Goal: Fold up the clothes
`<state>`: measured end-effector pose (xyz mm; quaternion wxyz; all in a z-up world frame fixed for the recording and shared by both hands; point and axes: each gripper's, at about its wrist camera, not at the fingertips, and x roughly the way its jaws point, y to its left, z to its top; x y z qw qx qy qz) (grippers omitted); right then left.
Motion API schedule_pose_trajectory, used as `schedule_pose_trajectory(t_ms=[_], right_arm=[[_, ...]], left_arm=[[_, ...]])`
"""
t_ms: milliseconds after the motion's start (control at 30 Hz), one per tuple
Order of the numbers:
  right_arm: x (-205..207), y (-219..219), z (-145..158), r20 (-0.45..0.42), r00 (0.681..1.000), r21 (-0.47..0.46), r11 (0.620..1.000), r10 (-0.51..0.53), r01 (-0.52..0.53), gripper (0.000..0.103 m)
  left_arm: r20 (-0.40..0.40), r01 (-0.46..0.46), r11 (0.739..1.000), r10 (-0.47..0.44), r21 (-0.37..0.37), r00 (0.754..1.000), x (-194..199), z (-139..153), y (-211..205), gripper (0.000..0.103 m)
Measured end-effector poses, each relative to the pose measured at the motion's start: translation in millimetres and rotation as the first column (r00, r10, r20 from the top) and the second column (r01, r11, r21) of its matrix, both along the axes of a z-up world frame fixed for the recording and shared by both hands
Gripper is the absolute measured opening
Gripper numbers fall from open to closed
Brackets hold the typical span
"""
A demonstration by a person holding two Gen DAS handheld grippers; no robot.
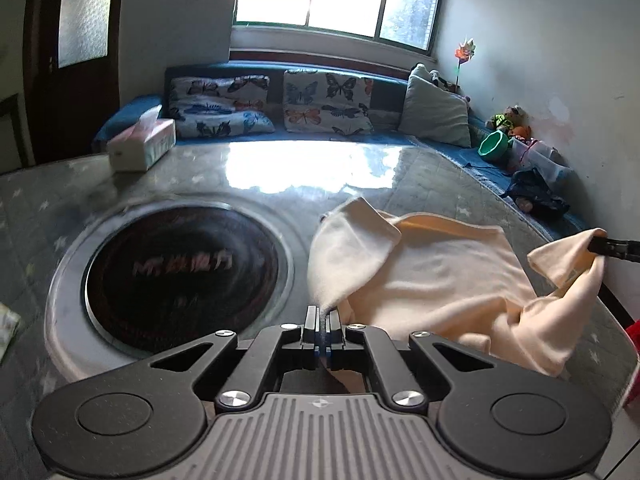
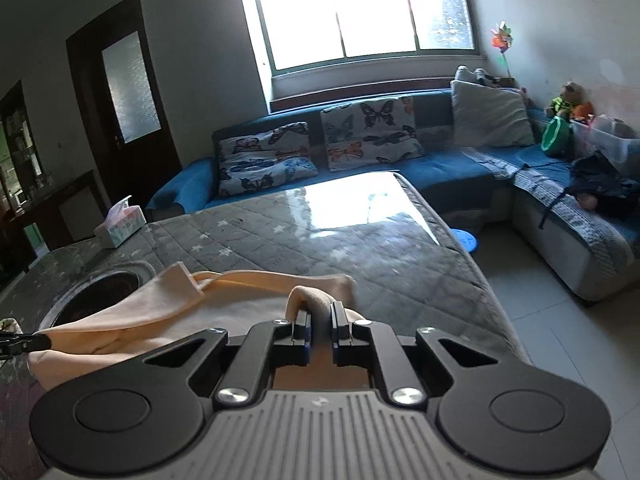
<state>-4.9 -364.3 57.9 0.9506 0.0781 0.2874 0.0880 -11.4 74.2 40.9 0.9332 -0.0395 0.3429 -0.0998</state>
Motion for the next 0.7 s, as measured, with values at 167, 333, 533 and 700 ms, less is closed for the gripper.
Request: schedule_pose_trajectory(t_ms=[167,333,533,700], right_arm=[[-25,-15,-5,-0.023,0.998,0.005,0.999,-0.051,0.051,0.008],[-38,-27,-19,-0.084,0.993,-0.007,0.996,-0.088,0.087,0.008],[-46,-31,-32,-0.131,0.984,-0.045,0.992,-0.124,0.119,0.006],[-49,-36,-28,-0.12,0.981,-0.069,0.987,-0.151,0.143,0.006]], left_arm=[[-0.052,0.0,1.0,0.0,-0.016,0.999,-28,-6,9,0.003],[-0.122,-0.007,1.0,0.003,-0.027,0.992,-48,-17,16,0.003],[-0.151,-0.022,0.999,0.017,-0.03,0.988,-54,-22,21,0.003],[-0.138,-0.021,1.0,0.019,-0.015,0.99,-55,-16,20,0.005]])
